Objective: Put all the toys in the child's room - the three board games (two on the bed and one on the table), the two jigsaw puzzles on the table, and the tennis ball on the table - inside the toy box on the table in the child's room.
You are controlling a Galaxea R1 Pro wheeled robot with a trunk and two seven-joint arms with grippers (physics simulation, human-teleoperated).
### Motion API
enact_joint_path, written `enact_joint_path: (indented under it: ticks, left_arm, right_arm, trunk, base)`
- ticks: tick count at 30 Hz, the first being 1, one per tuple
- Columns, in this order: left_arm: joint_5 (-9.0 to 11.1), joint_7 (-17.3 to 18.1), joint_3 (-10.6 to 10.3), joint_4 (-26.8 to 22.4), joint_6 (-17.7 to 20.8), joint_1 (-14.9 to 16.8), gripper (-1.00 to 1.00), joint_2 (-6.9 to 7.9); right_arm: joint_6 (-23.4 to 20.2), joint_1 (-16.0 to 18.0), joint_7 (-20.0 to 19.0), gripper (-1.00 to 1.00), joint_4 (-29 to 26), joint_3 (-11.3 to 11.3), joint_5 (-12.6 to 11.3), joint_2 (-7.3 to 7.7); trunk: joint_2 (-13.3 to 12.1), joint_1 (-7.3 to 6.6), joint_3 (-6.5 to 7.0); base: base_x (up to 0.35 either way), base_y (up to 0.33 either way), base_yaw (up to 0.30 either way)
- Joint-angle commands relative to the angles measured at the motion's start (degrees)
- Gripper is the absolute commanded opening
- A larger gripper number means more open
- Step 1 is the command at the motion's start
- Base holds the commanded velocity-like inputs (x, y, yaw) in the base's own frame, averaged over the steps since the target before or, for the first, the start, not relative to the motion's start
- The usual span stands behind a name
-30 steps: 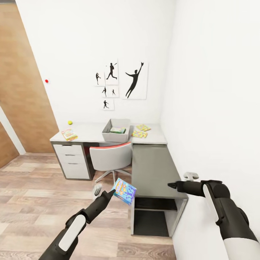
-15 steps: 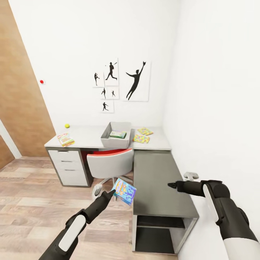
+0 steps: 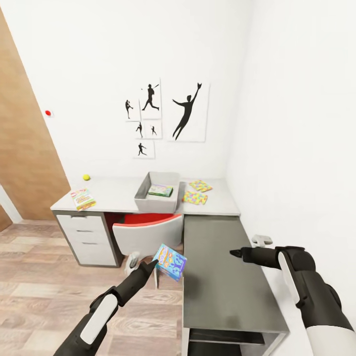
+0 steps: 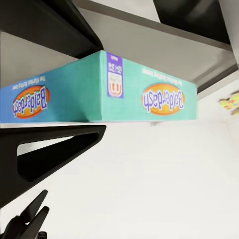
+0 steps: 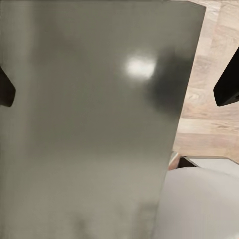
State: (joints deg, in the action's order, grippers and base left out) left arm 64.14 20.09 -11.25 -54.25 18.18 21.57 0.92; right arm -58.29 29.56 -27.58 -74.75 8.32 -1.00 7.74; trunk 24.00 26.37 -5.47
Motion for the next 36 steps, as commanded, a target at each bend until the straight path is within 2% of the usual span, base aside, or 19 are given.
enact_joint_path:
  ticks: [1, 11, 36]
  left_arm:
    - [0.7, 0.0, -0.1, 0.0, 0.3, 0.1, -1.0, 0.04]
    - [0.7, 0.0, -0.1, 0.0, 0.3, 0.0, -1.0, 0.01]
    - [0.8, 0.0, -0.1, 0.0, 0.3, 0.0, -1.0, -0.04]
  right_arm:
    - [-0.3, 0.1, -0.1, 1.0, -0.2, 0.1, -0.1, 0.0]
    - [-0.6, 0.1, 0.0, 1.0, -0.6, 0.1, -0.1, 0.0]
    - [-0.8, 0.1, 0.1, 1.0, -0.7, 0.1, -0.1, 0.0]
  trunk:
    - [0.1, 0.07, -0.12]
    - [0.1, 0.07, -0.12]
    - [0.1, 0.07, -0.12]
  base:
    - [0.335, 0.0, 0.006]
    - [0.214, 0.0, 0.135]
    - [0.019, 0.0, 0.28]
